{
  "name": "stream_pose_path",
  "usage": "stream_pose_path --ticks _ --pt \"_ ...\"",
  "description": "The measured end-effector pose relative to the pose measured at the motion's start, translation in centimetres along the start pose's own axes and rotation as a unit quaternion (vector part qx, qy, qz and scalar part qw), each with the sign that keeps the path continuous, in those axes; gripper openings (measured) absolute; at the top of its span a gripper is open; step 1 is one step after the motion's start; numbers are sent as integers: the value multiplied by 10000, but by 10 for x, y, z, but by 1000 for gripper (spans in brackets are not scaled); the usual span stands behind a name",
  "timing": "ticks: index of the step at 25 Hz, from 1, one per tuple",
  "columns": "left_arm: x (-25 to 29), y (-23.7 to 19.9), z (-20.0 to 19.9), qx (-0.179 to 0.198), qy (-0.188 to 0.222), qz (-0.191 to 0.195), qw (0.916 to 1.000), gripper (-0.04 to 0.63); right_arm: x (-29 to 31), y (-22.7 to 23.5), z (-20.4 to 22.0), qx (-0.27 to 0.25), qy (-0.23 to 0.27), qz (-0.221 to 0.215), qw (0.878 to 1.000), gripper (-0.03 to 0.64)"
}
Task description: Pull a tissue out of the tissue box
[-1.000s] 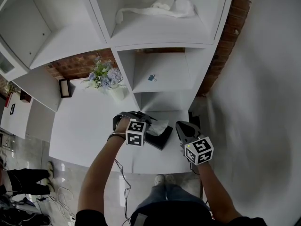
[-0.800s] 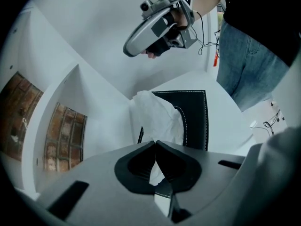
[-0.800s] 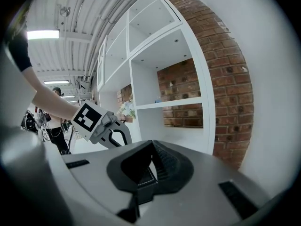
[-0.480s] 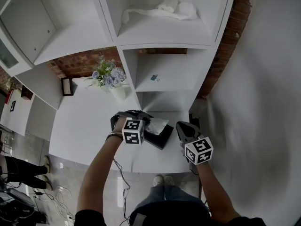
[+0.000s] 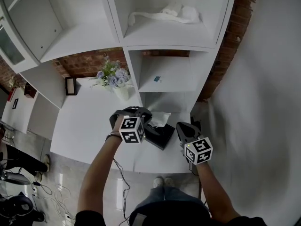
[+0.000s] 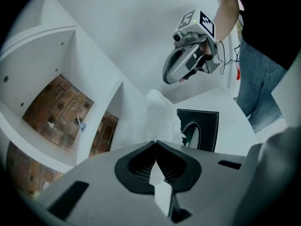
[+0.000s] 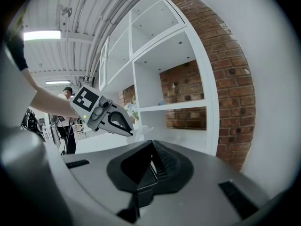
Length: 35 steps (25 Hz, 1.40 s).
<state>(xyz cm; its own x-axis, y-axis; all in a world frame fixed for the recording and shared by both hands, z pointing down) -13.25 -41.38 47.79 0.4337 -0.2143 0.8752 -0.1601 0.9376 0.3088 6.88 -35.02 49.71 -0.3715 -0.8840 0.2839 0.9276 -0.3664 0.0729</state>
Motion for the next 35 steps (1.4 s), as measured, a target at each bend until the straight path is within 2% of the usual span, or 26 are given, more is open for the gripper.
stream_pose_path --ticks 5,8,11,13,18,23,27,29,31,35 --pt "-13 1 -5 -177 194 -283 9993 11 -3 -2 -3 -11 40 -33 10000 -2" --pt "-24 2 -8 -448 466 -541 9964 11 -5 -3 -5 -21 85 -37 10000 -2" --pt "-37 5 -8 -897 883 -906 9879 11 -7 -3 -8 -10 160 -1 9999 -2" --pt "-47 7 -8 -1274 1232 -1213 9767 11 -8 -4 -10 -9 232 51 9997 -2" --pt "-70 19 -5 -2100 2034 -2054 9340 11 -12 -6 -19 -22 524 209 9984 -2" --pt "-85 39 -5 -2622 2427 -2675 8949 11 -19 -13 -32 -21 911 339 9953 -2" --pt "-96 55 -3 -3200 2839 -3149 8473 11 -25 -18 -41 66 1173 475 9919 -2" --pt "-98 64 -3 -3466 3044 -3295 8238 11 -27 -20 -44 130 1253 542 9905 -2" --pt "-97 72 -2 -3694 3186 -3382 8048 11 -30 -21 -46 173 1309 596 9895 -2" --pt "-92 92 3 -4087 3289 -3516 7754 11 -35 -22 -47 216 1370 633 9883 -2"
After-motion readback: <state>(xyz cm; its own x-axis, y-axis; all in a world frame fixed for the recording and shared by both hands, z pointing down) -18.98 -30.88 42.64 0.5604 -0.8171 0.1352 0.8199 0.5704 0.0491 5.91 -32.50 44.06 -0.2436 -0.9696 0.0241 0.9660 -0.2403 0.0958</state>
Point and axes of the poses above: the fingertips, and each gripper's own axes: x forward along the fingers, y to its right, z out of its underside, the point moved 9 cm from there along -x, backward along the fingers, and after that the axes turned 15 degrees about z, right-handed, at the moved point
